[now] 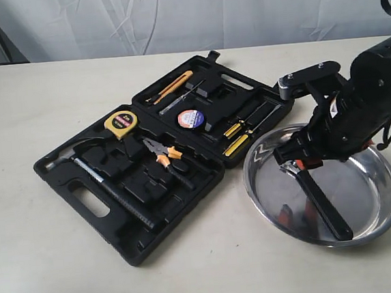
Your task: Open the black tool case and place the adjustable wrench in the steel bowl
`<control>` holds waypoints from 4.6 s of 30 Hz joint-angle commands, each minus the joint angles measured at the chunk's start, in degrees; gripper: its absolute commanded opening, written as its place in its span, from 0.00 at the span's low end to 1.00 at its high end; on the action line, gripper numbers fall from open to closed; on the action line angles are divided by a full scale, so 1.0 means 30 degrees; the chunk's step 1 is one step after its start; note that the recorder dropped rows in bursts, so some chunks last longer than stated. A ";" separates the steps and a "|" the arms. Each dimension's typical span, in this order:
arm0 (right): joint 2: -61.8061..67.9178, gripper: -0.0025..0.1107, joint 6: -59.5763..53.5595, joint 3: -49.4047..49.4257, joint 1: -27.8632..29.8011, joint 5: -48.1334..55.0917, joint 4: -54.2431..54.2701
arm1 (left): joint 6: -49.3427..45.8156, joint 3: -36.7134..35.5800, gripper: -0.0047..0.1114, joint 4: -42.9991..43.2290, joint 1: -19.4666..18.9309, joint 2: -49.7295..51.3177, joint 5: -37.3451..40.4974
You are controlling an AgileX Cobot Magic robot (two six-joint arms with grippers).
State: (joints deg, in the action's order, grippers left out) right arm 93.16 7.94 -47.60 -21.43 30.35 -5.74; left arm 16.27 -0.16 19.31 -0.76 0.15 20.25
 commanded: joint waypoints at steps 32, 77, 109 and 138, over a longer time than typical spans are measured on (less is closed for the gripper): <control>-2.2127 0.01 0.0408 0.1284 0.0106 0.2696 0.0465 | 0.0022 0.0055 0.04 -0.0056 -0.0074 -0.0049 -0.0192; -3.1054 0.01 -0.2521 1.5866 0.6547 -0.4069 0.1912 | 0.0022 0.0055 0.04 -0.0056 -0.0074 -0.0049 -0.0192; -3.1054 0.01 -0.2648 1.5866 0.6547 -0.4103 0.2112 | 0.0022 0.0055 0.04 -0.0056 -0.0074 -0.0049 -0.0192; -3.1054 0.01 -0.2648 1.5866 0.6547 -0.4103 0.2112 | 0.0022 0.0055 0.04 -0.0056 -0.0074 -0.0049 -0.0192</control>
State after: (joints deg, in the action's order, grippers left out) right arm 0.36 0.38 -0.30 -1.98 18.43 0.57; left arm 16.27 -0.16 19.31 -0.76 0.15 20.25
